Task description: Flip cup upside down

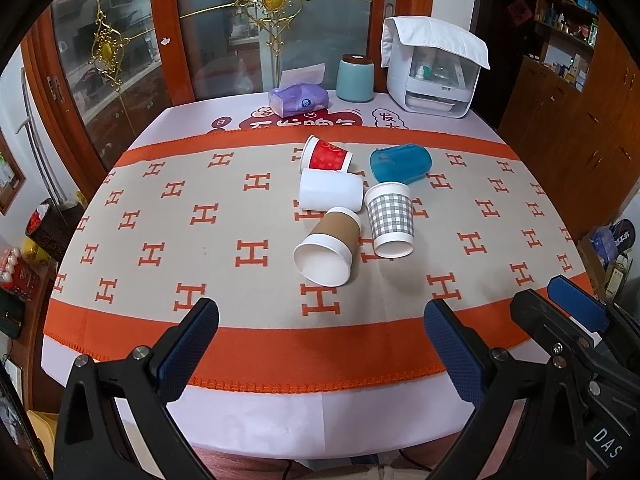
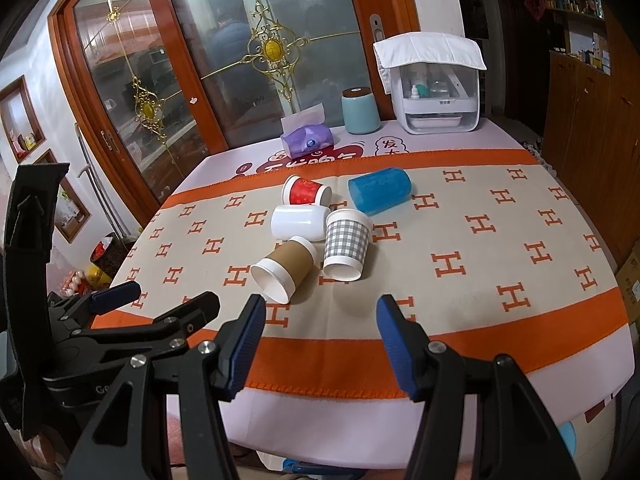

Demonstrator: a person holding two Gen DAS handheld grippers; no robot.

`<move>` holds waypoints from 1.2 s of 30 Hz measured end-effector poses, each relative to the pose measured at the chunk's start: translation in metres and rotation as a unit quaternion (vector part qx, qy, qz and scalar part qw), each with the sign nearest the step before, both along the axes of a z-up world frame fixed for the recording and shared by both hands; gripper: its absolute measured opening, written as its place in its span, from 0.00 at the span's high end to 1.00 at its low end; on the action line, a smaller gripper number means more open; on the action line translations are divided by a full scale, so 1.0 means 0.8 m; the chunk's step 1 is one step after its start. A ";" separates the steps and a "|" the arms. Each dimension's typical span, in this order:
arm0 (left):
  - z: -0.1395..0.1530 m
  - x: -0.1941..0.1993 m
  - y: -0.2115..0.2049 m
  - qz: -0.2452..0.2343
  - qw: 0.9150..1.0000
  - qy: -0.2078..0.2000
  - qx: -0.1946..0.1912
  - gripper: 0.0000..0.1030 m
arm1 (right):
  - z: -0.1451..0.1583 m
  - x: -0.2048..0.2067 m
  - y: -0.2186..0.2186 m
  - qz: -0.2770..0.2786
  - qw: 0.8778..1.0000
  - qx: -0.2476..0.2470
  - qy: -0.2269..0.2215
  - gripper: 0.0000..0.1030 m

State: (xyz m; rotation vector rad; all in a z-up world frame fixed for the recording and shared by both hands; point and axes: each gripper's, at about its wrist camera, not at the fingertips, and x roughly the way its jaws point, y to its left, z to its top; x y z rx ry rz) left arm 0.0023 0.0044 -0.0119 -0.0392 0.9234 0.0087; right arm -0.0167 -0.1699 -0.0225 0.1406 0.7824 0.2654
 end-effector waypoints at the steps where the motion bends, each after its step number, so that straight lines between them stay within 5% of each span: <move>1: 0.000 0.000 0.000 0.000 1.000 0.000 0.000 0.02 | 0.000 0.000 0.000 0.000 1.000 -0.001 0.000 0.44; 36: -0.001 0.011 -0.008 0.004 1.000 0.008 0.007 0.02 | 0.004 0.007 -0.001 0.001 1.000 -0.007 -0.005 0.44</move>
